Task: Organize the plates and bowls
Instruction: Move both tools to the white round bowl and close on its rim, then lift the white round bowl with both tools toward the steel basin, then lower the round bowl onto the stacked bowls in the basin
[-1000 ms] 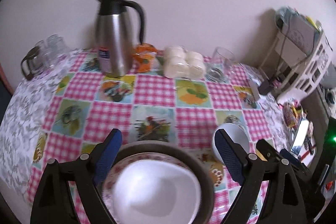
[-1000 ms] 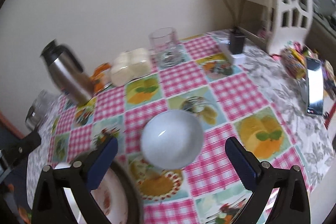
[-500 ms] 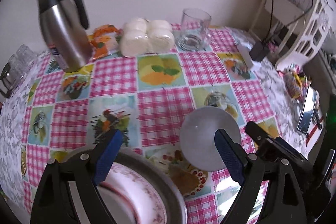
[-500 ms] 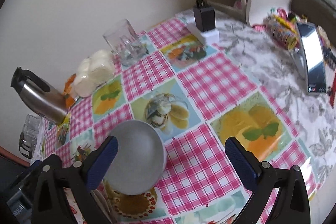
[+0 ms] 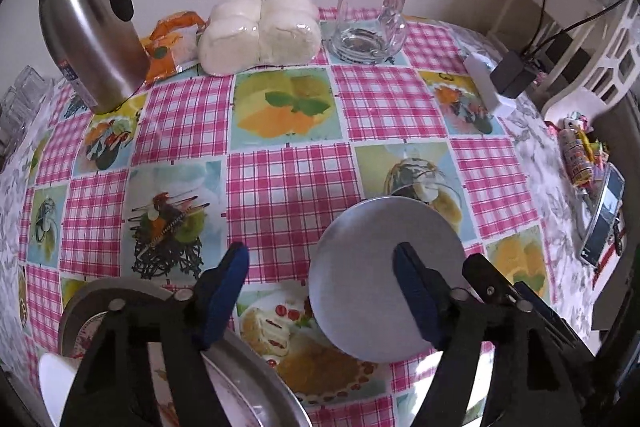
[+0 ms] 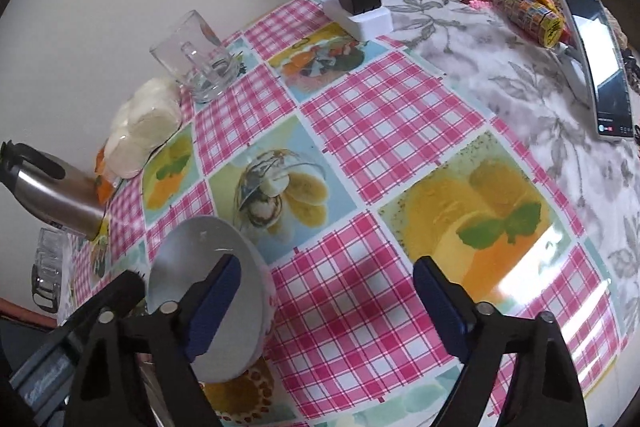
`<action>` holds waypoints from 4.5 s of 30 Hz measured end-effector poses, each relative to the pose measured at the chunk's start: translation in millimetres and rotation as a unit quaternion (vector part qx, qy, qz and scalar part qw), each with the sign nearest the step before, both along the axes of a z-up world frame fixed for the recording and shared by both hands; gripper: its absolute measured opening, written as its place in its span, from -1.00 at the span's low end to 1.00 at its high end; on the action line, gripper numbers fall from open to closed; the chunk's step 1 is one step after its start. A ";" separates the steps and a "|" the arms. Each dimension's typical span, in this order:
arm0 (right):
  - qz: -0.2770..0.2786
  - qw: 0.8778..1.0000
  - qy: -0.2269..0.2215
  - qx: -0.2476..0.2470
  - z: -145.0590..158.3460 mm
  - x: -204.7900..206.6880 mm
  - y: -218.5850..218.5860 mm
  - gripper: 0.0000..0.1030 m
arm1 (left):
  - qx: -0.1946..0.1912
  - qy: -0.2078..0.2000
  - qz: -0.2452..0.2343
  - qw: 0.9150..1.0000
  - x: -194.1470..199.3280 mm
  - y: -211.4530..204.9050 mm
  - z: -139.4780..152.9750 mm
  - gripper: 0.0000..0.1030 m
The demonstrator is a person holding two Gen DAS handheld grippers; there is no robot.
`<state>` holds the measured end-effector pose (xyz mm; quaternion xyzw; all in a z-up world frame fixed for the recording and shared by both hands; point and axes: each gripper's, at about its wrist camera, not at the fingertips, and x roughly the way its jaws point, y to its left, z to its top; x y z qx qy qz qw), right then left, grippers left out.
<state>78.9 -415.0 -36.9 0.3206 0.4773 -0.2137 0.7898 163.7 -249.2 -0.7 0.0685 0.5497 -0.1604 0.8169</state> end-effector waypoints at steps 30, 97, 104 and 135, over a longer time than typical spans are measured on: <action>0.050 0.999 0.016 0.010 -15.7 15.5 16.7 -0.70 | -0.023 0.092 0.015 0.995 11.3 -3.4 -54.8 -0.49; 0.216 0.965 -0.148 -0.024 125.9 -1.3 168.4 -0.75 | -0.147 -0.081 0.078 0.983 -60.6 165.2 98.8 -0.71; 0.249 0.958 -0.143 -0.023 126.9 -2.7 194.2 -0.75 | -0.156 -0.080 0.093 0.980 -69.1 191.1 98.1 -0.70; 0.301 0.951 -0.049 -0.038 97.1 -2.3 228.5 -0.69 | -0.168 0.000 0.115 0.979 -87.0 221.1 54.9 -0.67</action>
